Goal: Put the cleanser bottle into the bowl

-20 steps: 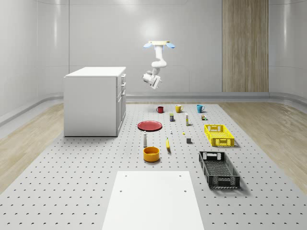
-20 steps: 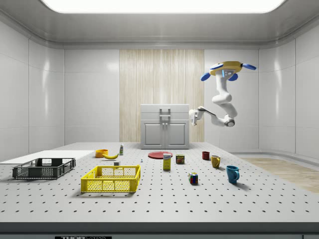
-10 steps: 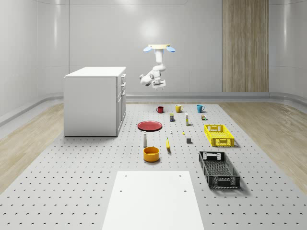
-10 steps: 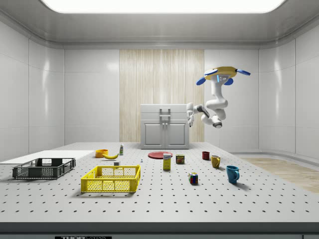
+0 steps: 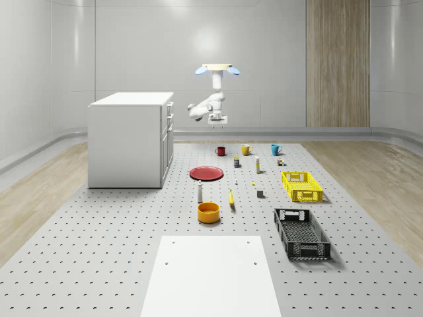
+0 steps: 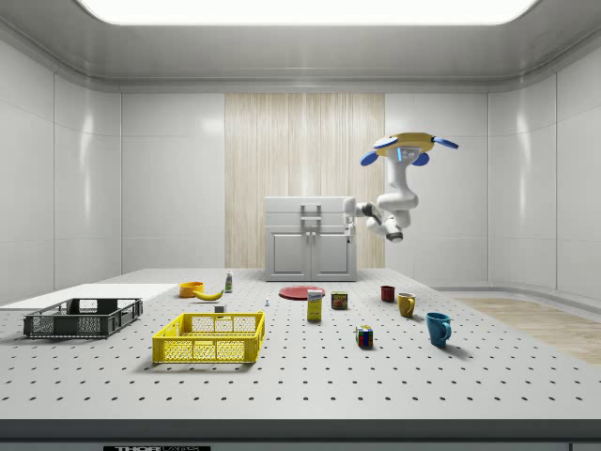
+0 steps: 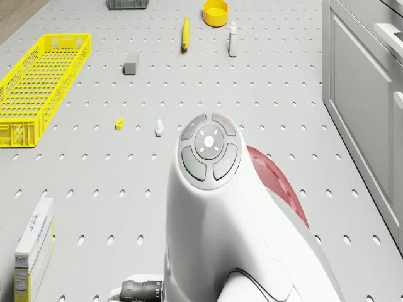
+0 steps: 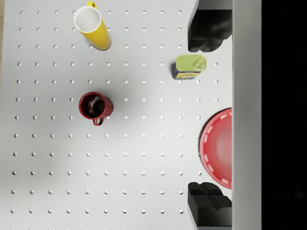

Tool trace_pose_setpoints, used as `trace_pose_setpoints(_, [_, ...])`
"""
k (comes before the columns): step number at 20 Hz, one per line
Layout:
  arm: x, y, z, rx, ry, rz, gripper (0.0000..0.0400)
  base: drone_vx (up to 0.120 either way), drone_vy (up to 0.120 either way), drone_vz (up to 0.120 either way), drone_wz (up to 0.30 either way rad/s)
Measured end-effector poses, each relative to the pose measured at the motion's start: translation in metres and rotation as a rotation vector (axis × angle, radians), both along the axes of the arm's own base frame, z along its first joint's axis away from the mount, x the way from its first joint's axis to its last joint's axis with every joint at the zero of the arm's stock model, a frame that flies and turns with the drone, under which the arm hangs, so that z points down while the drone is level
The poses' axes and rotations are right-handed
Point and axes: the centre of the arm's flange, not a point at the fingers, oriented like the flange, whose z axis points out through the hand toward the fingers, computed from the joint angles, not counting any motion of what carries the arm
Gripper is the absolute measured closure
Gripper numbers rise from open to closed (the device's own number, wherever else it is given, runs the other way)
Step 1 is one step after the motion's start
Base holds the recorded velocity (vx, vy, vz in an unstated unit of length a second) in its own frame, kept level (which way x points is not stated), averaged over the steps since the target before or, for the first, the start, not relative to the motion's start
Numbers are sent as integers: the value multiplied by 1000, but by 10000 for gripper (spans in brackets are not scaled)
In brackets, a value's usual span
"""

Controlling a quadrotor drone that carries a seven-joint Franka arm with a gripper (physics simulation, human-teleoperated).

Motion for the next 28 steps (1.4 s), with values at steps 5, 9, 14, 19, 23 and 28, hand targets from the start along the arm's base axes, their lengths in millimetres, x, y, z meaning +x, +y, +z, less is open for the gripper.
trace_pose_setpoints(5, [0,-2,0,-16,1,0,0,120,0,0,0])
trace_pose_setpoints(9, [0,-2,0,-21,1,0,0,120,0,0,0])
trace_pose_setpoints(14, [0,-2,0,-25,1,0,0,120,0,0,0])
trace_pose_setpoints(19, [0,-3,0,-26,1,0,0,120,0,0,0])
trace_pose_setpoints(23, [0,-3,0,-26,1,0,0,120,0,0,0])
trace_pose_setpoints(28, [0,-3,0,-26,1,0,0,120,0,0,0])
